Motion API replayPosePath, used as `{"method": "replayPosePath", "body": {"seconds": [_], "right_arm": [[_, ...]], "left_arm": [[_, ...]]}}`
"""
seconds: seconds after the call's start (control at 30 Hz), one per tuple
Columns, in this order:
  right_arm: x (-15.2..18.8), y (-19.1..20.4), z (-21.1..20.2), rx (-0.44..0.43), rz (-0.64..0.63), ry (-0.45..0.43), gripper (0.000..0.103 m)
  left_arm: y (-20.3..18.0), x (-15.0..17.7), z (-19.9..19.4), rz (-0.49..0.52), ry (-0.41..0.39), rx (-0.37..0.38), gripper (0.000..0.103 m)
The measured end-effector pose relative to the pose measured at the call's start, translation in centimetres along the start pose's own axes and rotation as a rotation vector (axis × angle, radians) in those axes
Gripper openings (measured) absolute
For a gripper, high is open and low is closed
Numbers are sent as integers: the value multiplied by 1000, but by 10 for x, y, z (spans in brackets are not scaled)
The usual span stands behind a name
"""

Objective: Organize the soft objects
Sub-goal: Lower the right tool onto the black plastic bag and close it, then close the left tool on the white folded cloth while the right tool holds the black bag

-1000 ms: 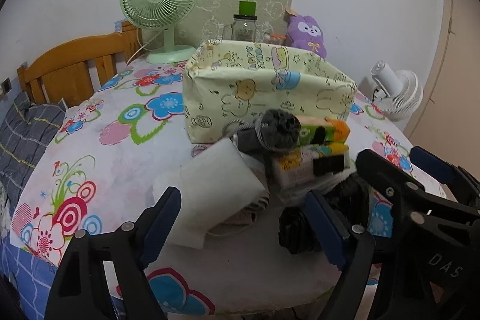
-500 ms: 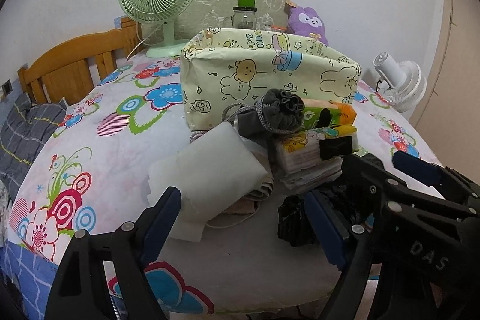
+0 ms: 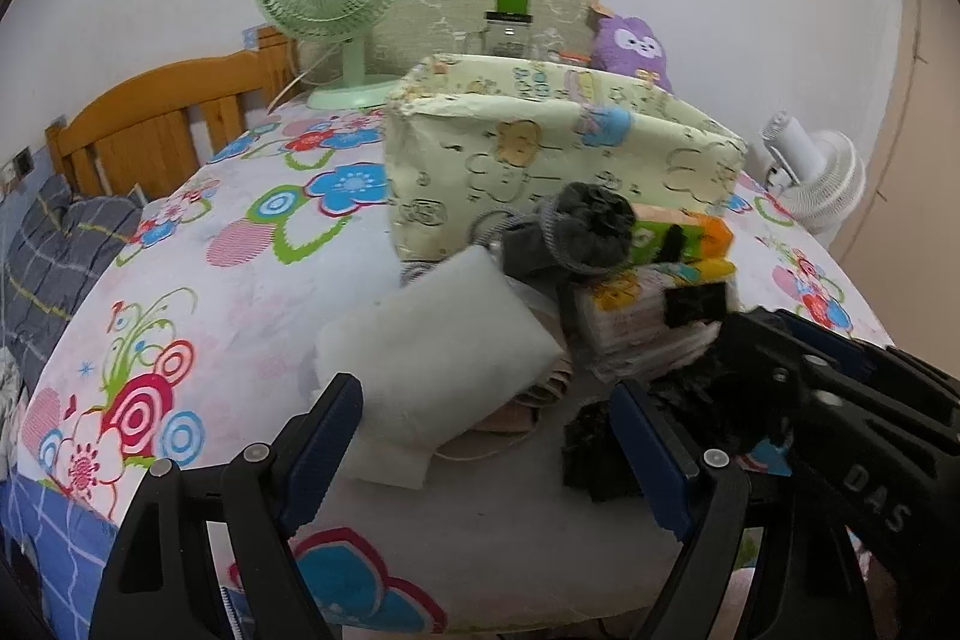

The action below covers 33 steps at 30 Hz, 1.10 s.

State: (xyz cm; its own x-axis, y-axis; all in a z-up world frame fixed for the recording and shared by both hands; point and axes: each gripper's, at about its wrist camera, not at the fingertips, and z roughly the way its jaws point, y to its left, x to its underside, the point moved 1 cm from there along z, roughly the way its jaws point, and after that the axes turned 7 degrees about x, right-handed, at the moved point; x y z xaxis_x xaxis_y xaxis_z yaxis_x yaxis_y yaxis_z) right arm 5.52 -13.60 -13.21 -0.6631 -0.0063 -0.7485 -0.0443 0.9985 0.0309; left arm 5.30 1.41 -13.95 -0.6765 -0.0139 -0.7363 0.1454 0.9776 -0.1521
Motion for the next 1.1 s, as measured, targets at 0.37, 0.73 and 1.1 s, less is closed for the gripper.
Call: {"method": "replayPosePath", "body": {"seconds": [0.37,0.73,1.1], "right_arm": [[-9,14,-16,-14,-35,-53,28],[-16,21,-6,-7,-33,-35,27],[-17,24,-3,2,-29,-31,23]], "left_arm": [[6,-9,-4,-4,-13,4,81],[10,-13,14,5,45,54,46],[10,-16,8,-11,41,97,15]]}}
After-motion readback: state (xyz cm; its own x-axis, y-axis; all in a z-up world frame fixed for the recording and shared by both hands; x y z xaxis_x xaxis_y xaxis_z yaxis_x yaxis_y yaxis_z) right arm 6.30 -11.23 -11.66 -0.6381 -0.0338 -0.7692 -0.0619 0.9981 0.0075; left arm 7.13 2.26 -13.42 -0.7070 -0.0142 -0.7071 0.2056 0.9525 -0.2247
